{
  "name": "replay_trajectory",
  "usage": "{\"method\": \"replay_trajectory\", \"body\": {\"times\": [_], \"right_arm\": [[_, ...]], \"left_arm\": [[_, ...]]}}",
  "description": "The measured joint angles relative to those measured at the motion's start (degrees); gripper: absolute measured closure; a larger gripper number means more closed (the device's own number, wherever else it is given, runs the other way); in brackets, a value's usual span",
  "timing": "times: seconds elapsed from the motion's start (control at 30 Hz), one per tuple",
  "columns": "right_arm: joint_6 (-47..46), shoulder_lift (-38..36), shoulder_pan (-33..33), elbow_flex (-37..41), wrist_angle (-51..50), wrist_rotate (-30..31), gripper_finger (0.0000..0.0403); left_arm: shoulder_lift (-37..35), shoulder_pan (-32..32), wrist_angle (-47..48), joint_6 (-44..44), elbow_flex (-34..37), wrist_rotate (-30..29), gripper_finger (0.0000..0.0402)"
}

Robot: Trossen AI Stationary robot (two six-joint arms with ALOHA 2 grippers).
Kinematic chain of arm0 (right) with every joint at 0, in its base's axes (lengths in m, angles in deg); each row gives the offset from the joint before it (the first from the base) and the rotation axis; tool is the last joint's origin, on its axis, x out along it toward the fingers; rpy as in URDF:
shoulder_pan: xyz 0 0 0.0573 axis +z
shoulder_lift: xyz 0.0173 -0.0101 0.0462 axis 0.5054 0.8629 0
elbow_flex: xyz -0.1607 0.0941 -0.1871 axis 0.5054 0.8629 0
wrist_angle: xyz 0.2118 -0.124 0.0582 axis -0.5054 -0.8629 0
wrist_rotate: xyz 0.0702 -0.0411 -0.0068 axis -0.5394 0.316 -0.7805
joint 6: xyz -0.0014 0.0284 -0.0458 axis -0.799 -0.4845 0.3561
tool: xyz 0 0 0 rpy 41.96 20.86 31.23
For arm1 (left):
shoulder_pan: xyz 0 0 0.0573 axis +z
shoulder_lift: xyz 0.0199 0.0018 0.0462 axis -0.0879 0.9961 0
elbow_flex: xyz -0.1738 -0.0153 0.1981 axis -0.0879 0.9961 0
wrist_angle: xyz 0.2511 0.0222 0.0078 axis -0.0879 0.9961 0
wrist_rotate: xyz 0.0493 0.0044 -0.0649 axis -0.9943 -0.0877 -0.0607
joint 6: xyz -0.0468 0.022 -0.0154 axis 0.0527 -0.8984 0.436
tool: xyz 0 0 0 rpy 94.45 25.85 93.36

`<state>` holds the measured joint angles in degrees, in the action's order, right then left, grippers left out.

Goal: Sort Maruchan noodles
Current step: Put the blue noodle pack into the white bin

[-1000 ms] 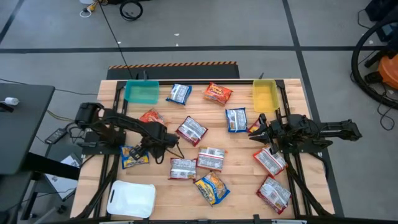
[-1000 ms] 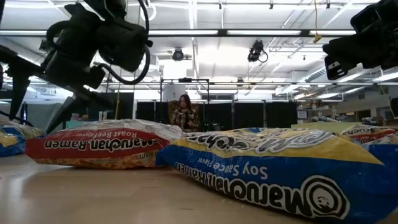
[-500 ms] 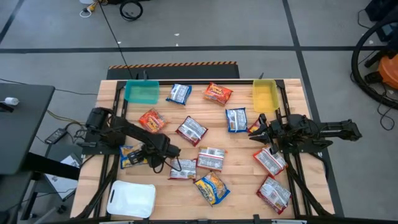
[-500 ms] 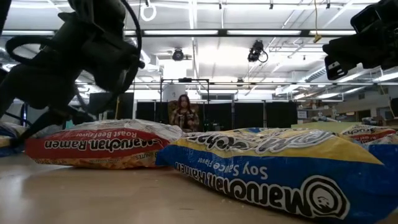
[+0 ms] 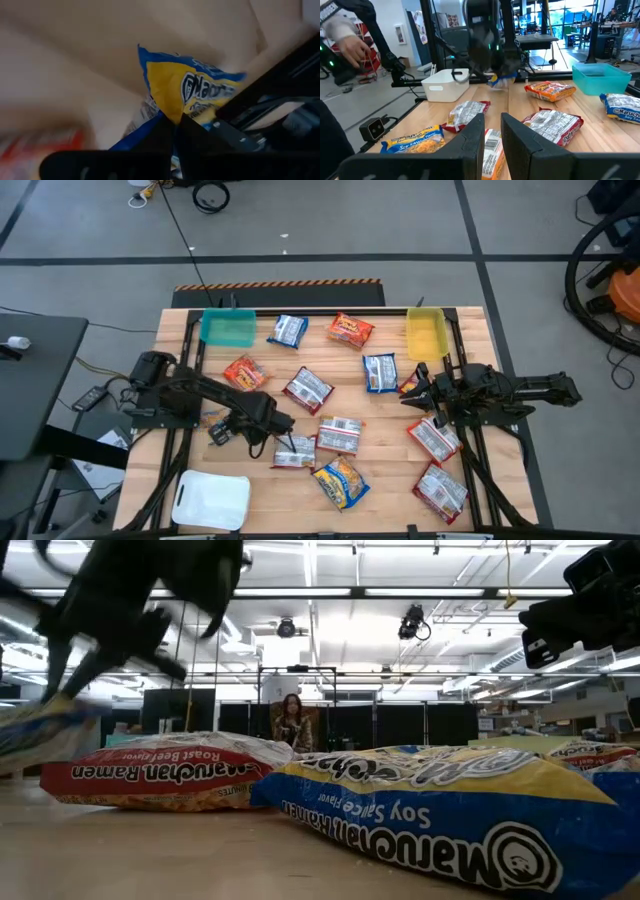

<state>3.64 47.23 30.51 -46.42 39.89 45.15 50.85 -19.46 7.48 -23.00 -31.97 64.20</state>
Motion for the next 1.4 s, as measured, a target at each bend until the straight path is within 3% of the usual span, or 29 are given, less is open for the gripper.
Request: {"method": "replay_trajectory", "body": {"times": [0.13,0.23,0.4,0.6,0.83,0.97,1.4], "right_arm": [[0.01,-0.01,0.00,0.02,-0.01,-0.01,0.0334],[0.00,0.00,0.00,0.01,-0.01,-0.02,0.0334],[0.00,0.01,0.01,0.00,0.01,-0.01,0.0334],[0.01,0.01,0.01,0.00,0.01,-0.02,0.0334],[0.01,0.00,0.01,0.00,0.02,-0.01,0.0334],[0.02,0.01,0.00,0.01,0.74,0.42,0.0334],[-1.77,0.01,-0.01,0.00,7.22,3.52,0.0334]], "left_arm": [[-4.63,0.73,4.83,16.17,-5.89,-4.40,0.0387],[-9.11,1.90,7.77,36.51,-9.16,-4.10,0.0387],[-18.52,-1.13,7.77,75.84,-9.88,1.80,0.0387],[-25.19,-13.91,6.85,114.60,-9.88,3.96,0.0387],[-23.71,-32.46,3.88,149.05,-9.88,4.60,0.0387],[-20.53,-38.04,2.89,157.59,-9.86,9.94,0.0387],[-10.14,-37.29,0.42,161.02,-9.84,27.63,0.0386]]}}
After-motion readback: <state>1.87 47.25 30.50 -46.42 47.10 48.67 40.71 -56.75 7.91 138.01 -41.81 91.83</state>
